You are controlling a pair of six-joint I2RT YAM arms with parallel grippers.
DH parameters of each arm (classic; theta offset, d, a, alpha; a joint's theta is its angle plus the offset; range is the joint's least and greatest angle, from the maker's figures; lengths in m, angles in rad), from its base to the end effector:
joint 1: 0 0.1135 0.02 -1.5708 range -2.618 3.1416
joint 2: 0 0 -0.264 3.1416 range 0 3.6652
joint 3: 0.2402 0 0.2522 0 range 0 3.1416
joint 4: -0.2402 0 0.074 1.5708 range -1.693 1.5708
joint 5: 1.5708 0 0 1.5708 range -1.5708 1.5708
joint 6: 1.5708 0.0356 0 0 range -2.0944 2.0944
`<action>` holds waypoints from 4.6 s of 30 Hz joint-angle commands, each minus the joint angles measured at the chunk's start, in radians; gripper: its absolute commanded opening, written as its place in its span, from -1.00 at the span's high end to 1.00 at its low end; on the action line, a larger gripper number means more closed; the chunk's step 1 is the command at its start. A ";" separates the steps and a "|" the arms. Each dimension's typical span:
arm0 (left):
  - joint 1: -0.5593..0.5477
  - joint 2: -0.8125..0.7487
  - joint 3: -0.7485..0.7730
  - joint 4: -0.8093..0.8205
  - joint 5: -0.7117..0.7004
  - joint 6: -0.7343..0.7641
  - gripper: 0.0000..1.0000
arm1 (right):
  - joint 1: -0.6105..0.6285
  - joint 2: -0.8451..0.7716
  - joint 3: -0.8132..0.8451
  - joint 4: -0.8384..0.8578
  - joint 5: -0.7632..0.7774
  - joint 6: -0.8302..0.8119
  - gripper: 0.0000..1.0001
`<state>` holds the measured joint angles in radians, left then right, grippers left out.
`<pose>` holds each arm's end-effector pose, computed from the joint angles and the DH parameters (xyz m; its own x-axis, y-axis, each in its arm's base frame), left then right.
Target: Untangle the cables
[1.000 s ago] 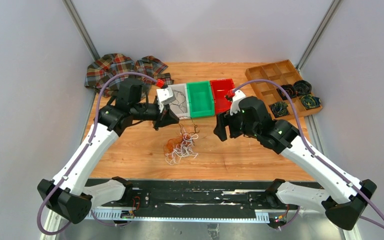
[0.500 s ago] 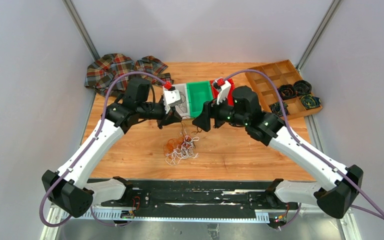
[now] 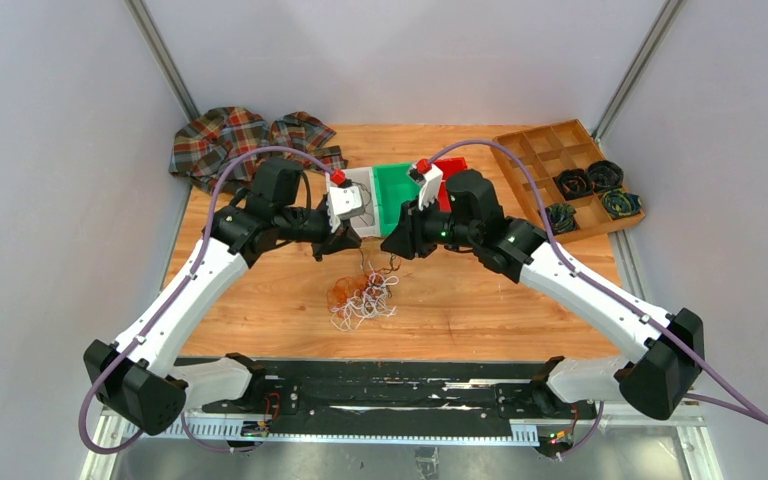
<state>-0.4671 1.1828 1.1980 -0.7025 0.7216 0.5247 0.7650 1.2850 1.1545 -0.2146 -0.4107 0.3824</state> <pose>0.2055 -0.1300 0.3577 -0.0925 0.4679 -0.8789 0.9710 0.2380 0.0245 0.2041 0.2157 0.3583 -0.5645 -0.0676 -0.8227 -0.7495 0.4596 0.4765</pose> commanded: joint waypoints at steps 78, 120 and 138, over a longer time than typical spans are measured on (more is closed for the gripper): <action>-0.038 -0.153 -0.061 0.193 -0.064 -0.184 0.99 | 0.104 -0.067 0.065 -0.012 0.165 -0.152 0.81; -0.039 -0.141 0.123 0.025 -0.160 -0.175 0.99 | 0.283 -0.019 0.043 0.268 0.584 -0.234 0.07; -0.039 -0.128 0.350 -0.182 -0.115 -0.186 0.99 | 0.270 -0.023 -0.217 0.436 0.804 -0.148 0.12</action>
<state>-0.5011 1.0595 1.4757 -0.8463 0.5724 0.3477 1.0340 1.2518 0.9577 0.1410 0.3130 0.1646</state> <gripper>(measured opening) 0.015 0.447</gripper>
